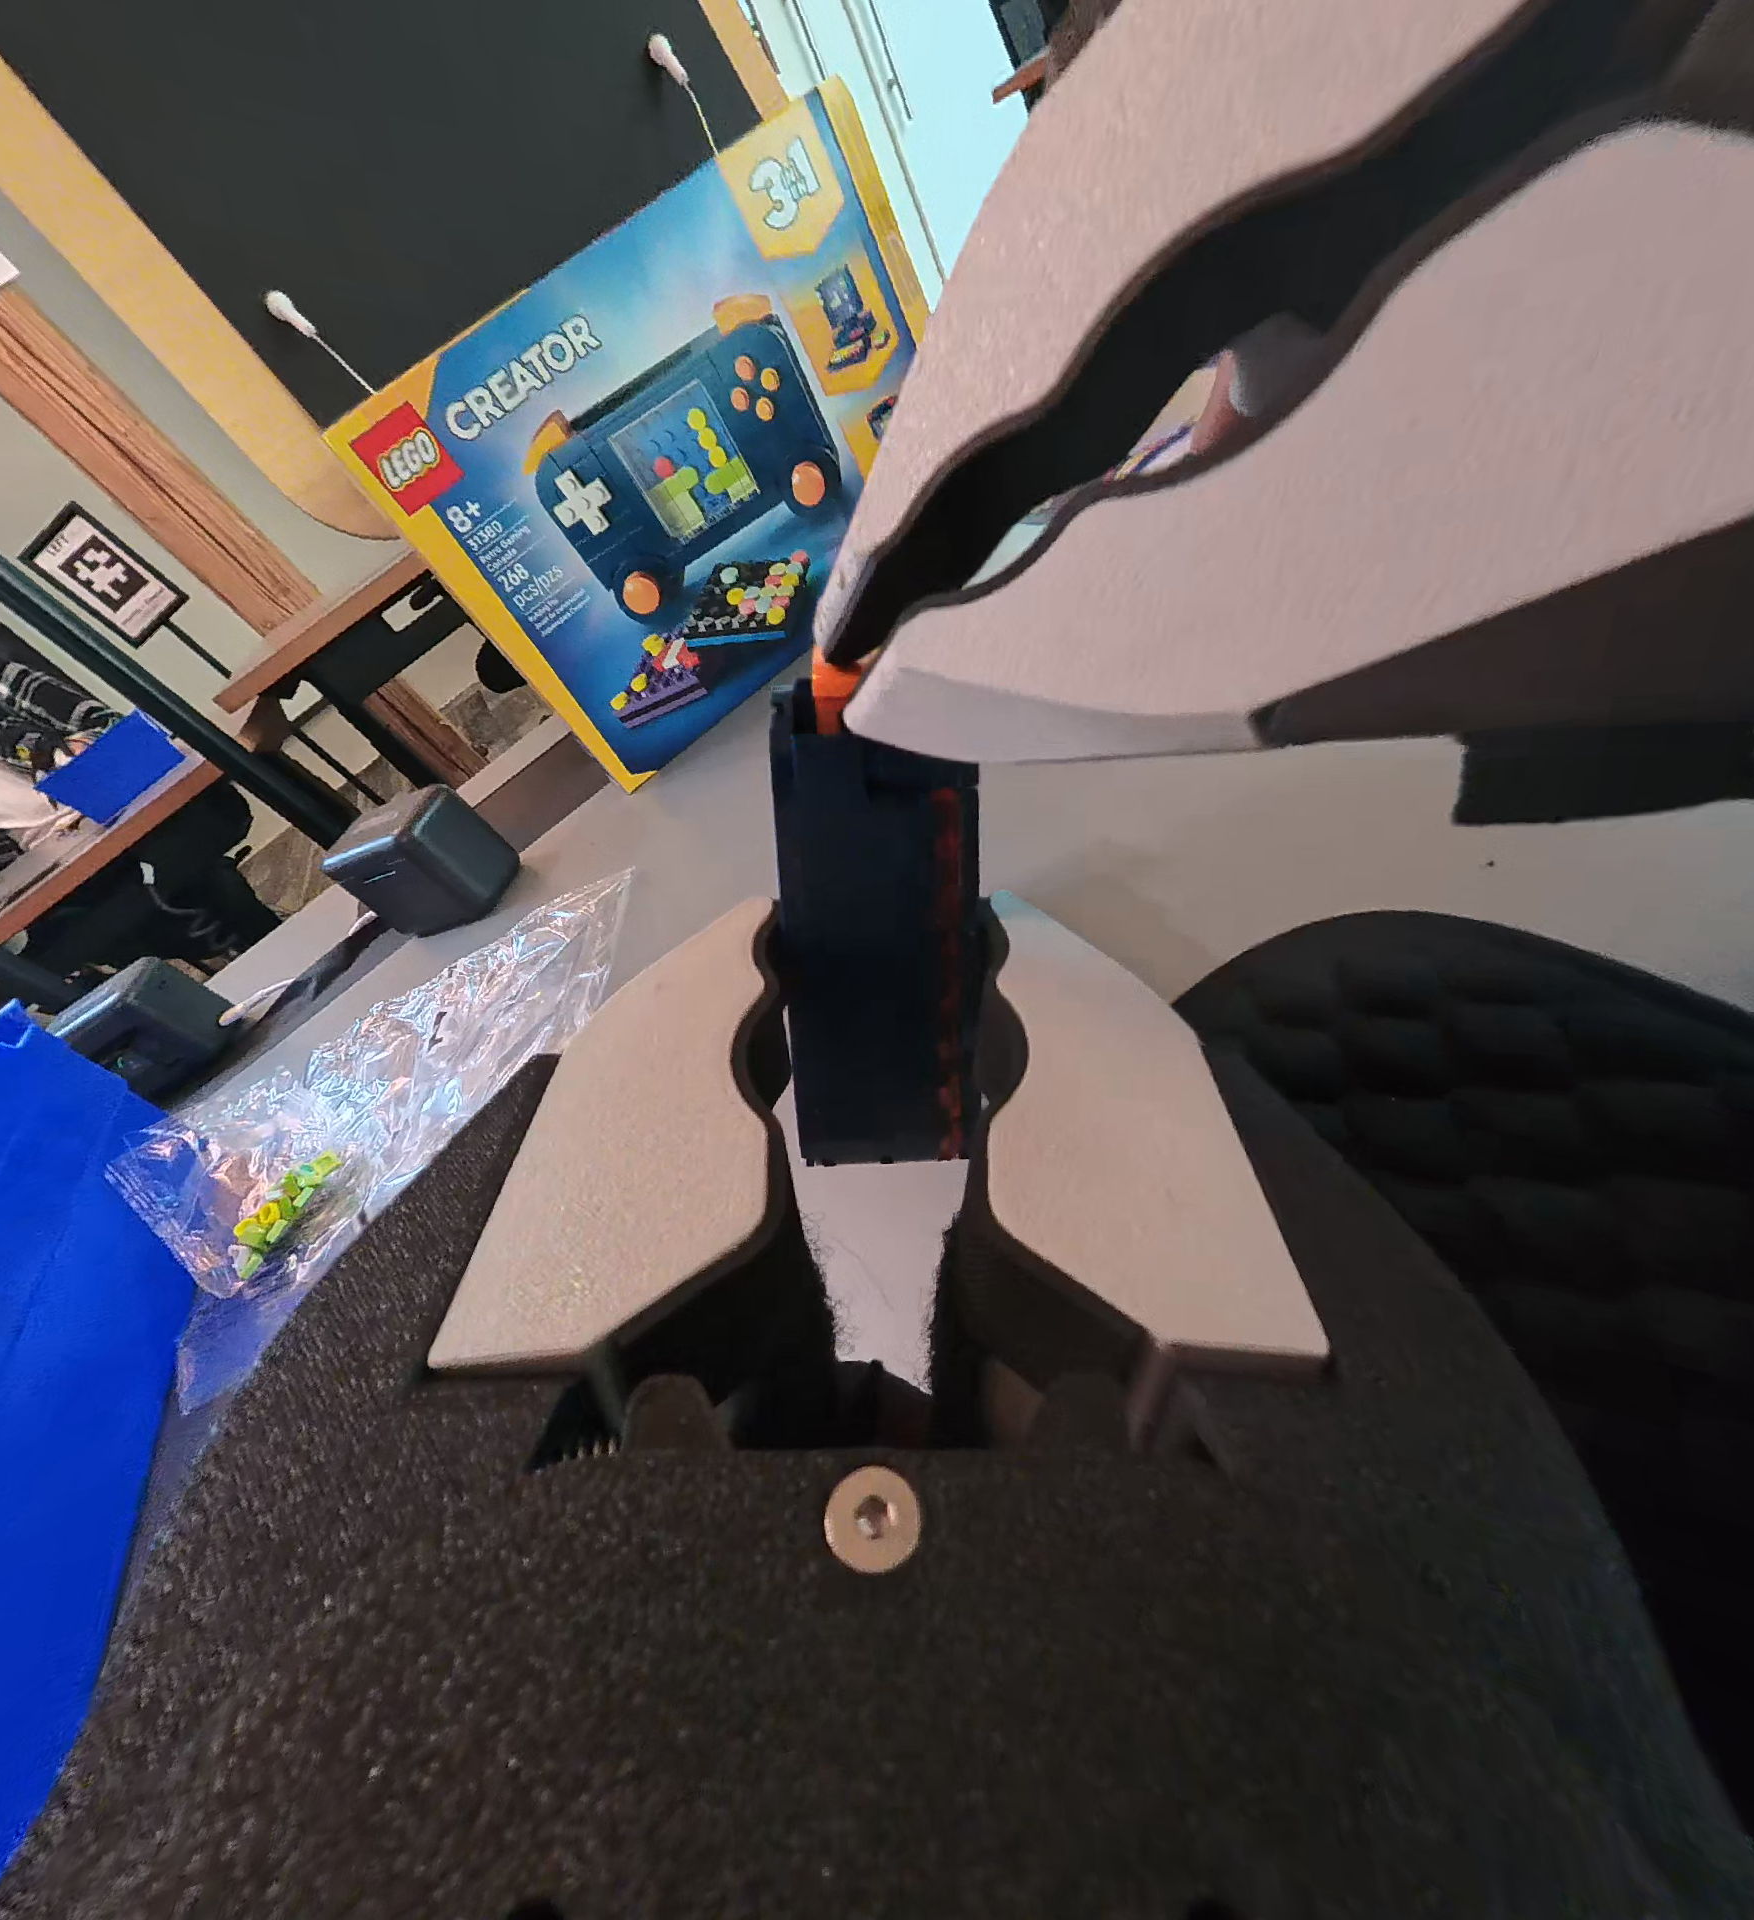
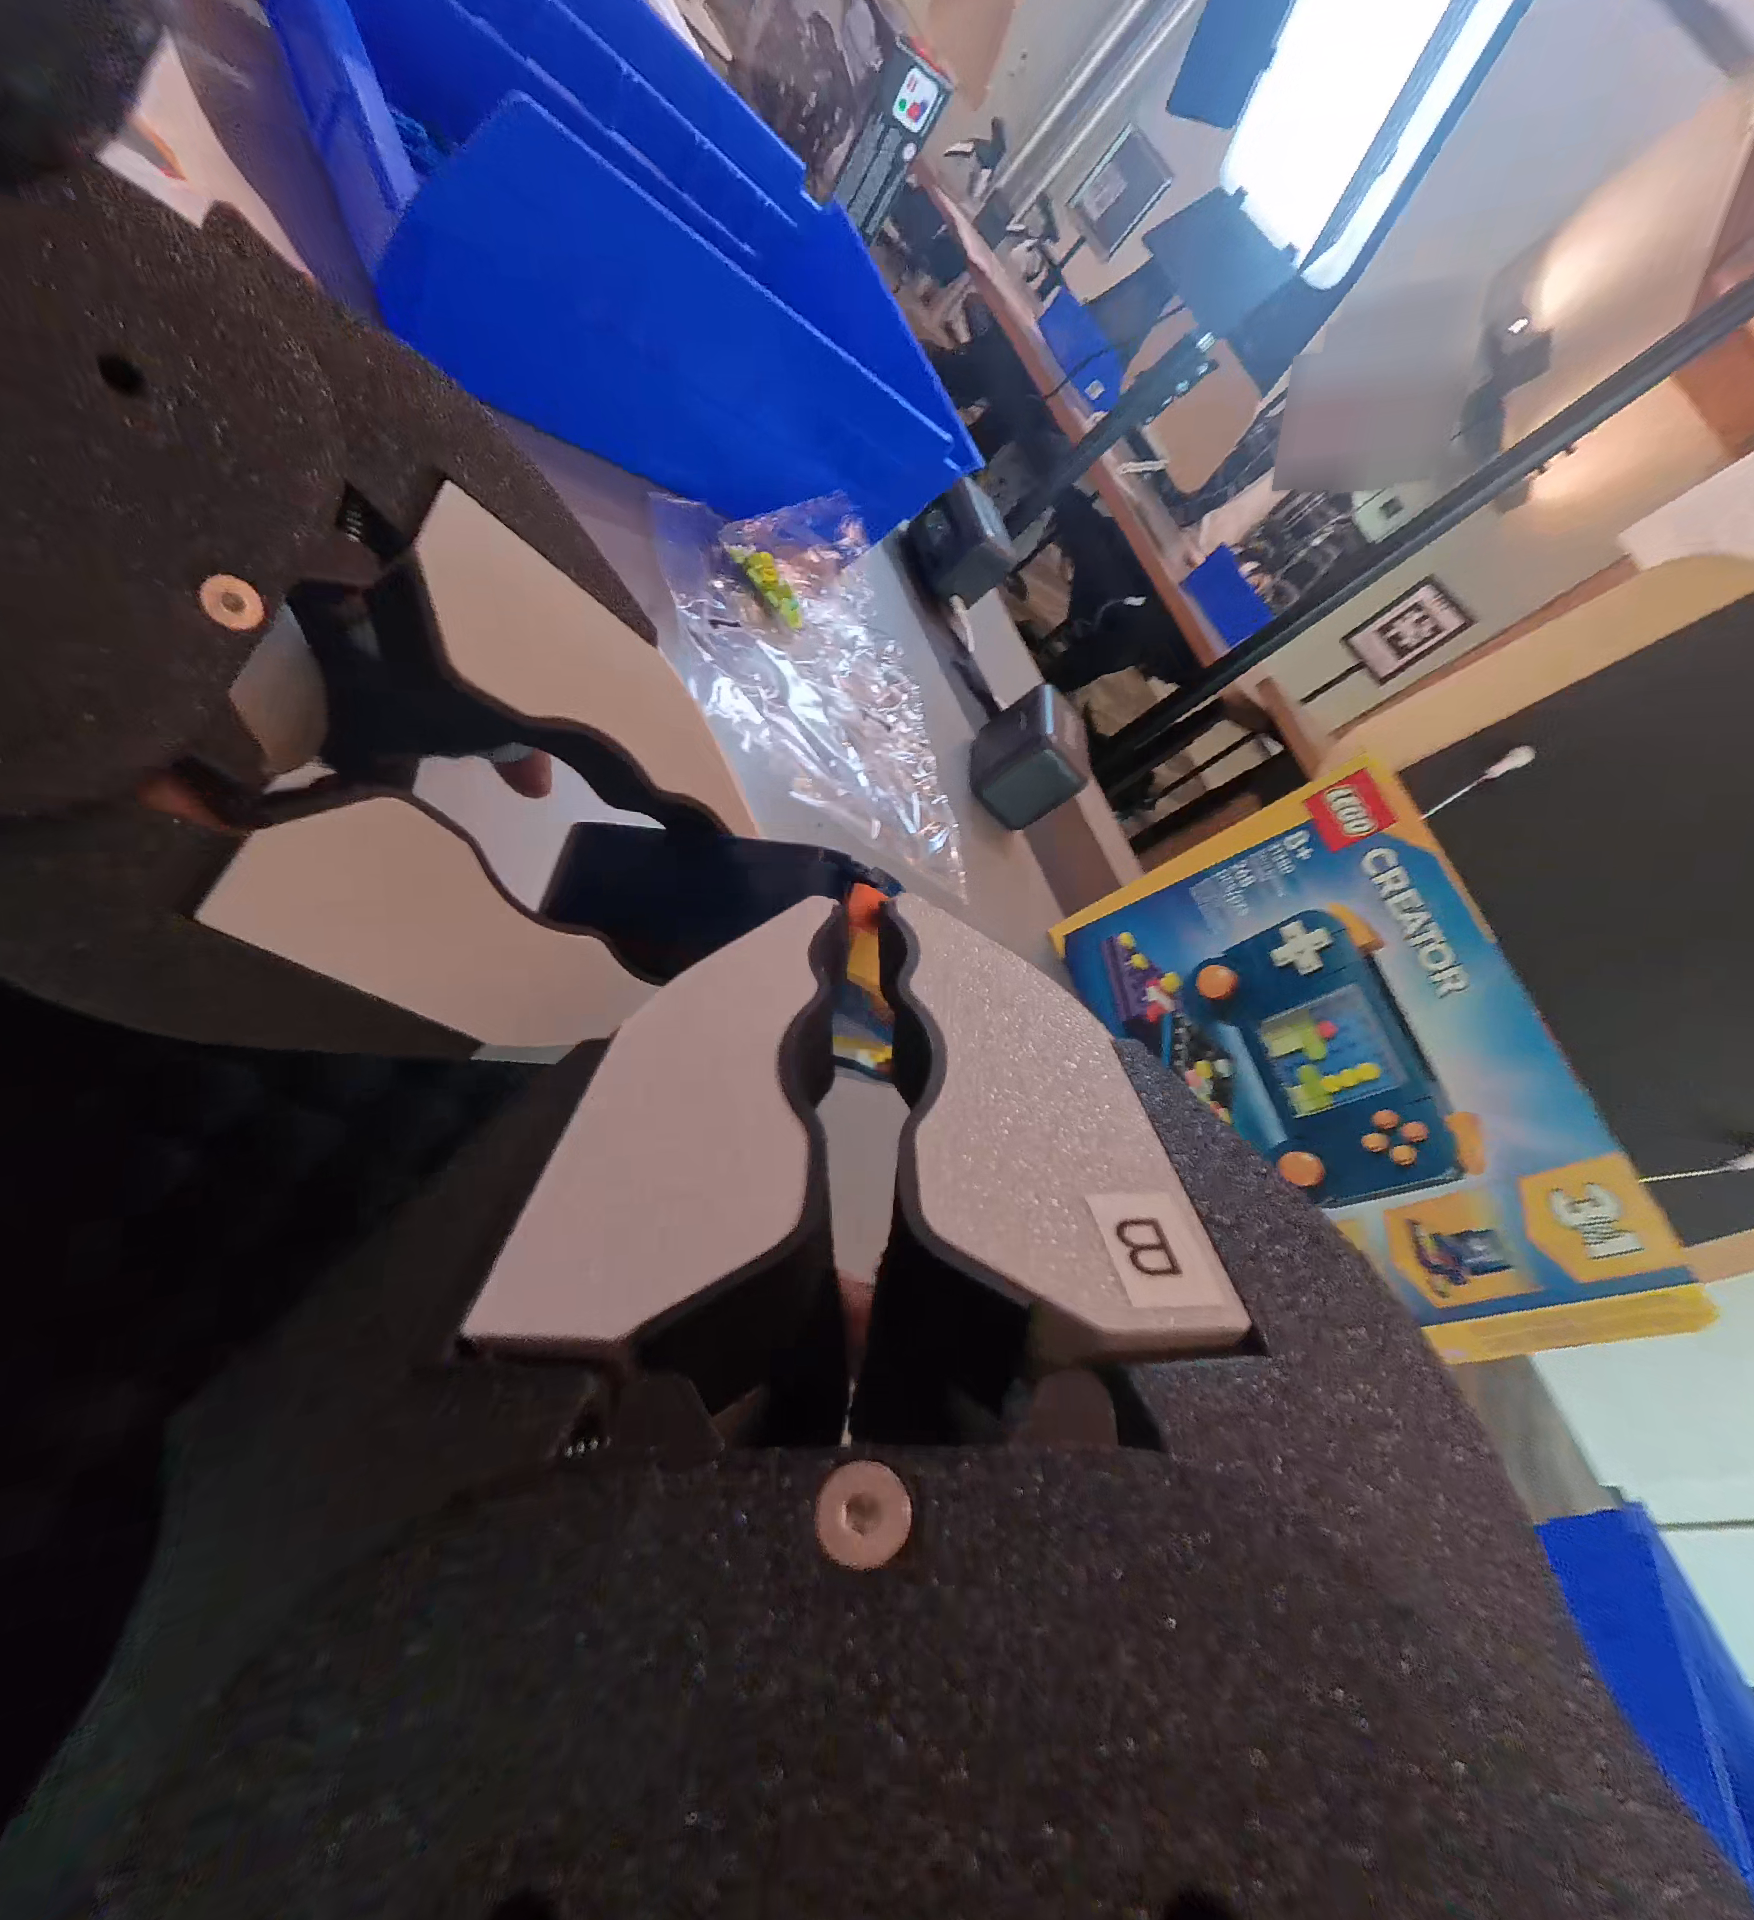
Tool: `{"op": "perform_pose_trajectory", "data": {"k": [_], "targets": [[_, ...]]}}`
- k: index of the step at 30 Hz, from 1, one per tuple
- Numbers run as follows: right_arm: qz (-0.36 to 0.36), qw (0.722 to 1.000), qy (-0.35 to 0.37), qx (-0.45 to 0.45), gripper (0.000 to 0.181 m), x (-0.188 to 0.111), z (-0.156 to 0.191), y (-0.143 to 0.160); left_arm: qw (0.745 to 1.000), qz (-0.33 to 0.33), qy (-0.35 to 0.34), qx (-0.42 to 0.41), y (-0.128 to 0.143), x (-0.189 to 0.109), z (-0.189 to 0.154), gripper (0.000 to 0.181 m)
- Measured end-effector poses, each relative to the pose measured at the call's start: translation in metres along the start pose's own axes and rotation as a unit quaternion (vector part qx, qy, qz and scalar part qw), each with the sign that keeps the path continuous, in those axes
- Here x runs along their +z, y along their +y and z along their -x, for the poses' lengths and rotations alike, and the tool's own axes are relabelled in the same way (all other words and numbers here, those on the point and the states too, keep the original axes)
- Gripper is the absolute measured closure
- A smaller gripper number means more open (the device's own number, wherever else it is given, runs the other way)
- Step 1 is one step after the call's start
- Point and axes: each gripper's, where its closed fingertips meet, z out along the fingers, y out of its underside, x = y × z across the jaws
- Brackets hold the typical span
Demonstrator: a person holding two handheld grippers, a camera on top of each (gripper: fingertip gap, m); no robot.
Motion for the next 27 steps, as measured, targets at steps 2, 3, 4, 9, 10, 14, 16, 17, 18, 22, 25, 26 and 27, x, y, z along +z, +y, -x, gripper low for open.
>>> {"op": "perform_pose_trajectory", "data": {"k": [2,3,4,9,10,14,16,17,18,22,25,26,27], "targets": [[-0.007,1.0,0.009,-0.014,0.177,0.001,-0.001,-0.001,1.0,0.0,-0.003,-0.006,0.0,0.0,0.001,0.149],[-0.01,1.0,0.012,-0.018,0.177,0.001,-0.001,-0.002,1.0,-0.002,-0.005,-0.009,0.0,0.0,0.001,0.149],[-0.011,0.999,0.016,-0.028,0.177,0.001,-0.001,-0.003,1.0,-0.003,-0.007,-0.013,0.0,-0.001,0.001,0.149],[0.019,0.993,0.098,-0.069,0.18,0.001,-0.029,0.007,1.0,0.021,-0.011,0.0,0.016,-0.004,-0.002,0.149],[0.012,0.997,0.065,-0.032,0.18,0.003,-0.029,0.011,1.0,0.011,-0.01,-0.004,0.015,-0.007,-0.003,0.149],[-0.02,0.998,0.024,0.049,0.18,0.007,-0.026,0.017,0.998,0.014,-0.003,-0.066,0.016,-0.007,0.003,0.149],[-0.046,0.994,0.015,0.099,0.18,0.006,-0.032,0.015,0.997,0.014,-0.006,-0.07,0.016,-0.008,0.005,0.15],[-0.063,0.99,0.007,0.127,0.18,0.004,-0.035,0.012,0.997,0.017,-0.004,-0.07,0.018,-0.008,0.006,0.149],[-0.081,0.984,-0.007,0.158,0.18,0.002,-0.038,0.009,0.997,0.019,-0.004,-0.073,0.019,-0.008,0.008,0.15],[-0.165,0.931,-0.048,0.321,0.18,-0.011,-0.055,-0.004,0.996,0.017,-0.003,-0.085,0.019,-0.008,0.011,0.149],[-0.25,0.834,-0.092,0.483,0.18,-0.024,-0.073,-0.01,0.996,0.017,-0.002,-0.085,0.02,-0.008,0.011,0.149],[-0.274,0.794,-0.109,0.532,0.18,-0.027,-0.078,-0.01,0.996,0.016,-0.001,-0.088,0.02,-0.008,0.011,0.149],[-0.294,0.753,-0.123,0.575,0.18,-0.03,-0.082,-0.008,0.996,0.017,-0.001,-0.091,0.02,-0.008,0.012,0.149]]}}
